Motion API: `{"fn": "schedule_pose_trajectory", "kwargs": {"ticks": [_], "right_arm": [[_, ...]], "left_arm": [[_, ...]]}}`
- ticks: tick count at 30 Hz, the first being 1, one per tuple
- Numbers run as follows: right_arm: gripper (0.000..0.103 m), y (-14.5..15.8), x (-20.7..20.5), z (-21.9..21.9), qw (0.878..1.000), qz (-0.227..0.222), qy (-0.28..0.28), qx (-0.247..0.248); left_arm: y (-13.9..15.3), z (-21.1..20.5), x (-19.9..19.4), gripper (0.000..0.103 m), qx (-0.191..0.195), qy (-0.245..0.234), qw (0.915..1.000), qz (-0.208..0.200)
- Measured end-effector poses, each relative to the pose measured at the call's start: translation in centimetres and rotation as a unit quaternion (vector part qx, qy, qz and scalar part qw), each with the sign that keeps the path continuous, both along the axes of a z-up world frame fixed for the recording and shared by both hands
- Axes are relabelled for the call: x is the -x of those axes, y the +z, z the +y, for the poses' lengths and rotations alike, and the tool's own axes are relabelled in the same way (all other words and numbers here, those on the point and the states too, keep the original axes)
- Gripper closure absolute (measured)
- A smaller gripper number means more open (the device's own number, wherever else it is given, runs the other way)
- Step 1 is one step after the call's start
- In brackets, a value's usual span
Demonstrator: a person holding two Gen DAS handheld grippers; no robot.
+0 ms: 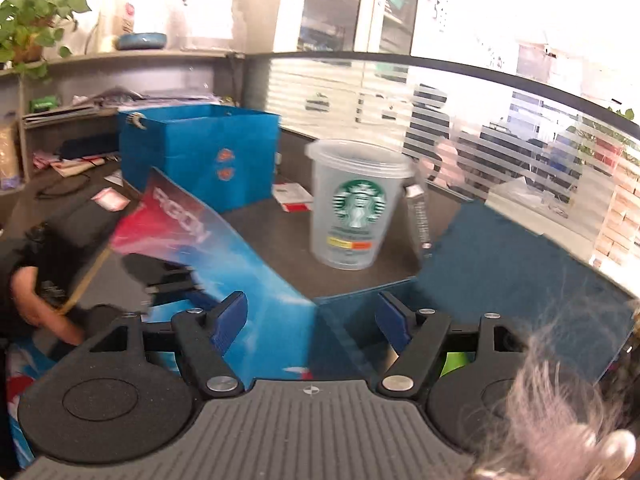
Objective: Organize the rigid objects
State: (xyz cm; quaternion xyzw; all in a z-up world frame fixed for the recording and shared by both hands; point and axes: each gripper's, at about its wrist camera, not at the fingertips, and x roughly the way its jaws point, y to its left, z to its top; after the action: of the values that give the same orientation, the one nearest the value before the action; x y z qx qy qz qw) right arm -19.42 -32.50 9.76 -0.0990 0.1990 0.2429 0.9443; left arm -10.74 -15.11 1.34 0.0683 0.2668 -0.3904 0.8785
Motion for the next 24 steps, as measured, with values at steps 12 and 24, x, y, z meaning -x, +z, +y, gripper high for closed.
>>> {"fn": "schedule_pose_trajectory", "kwargs": {"ticks": [12,24], "right_arm": [[0.027,-2.9,3.4,2.0,0.999,0.005,0.002,-0.046],[0.024,-4.0,4.5,0.9,0.996,-0.001,-0.014,-0.084]], "left_arm": [[-1.8,0.0,-1.1,0.000,-0.042,0.084,0.9952,0.028],[-1.9,-1.3,-0.5,0.000,-0.084,0.090,0.9923,0.009]]}}
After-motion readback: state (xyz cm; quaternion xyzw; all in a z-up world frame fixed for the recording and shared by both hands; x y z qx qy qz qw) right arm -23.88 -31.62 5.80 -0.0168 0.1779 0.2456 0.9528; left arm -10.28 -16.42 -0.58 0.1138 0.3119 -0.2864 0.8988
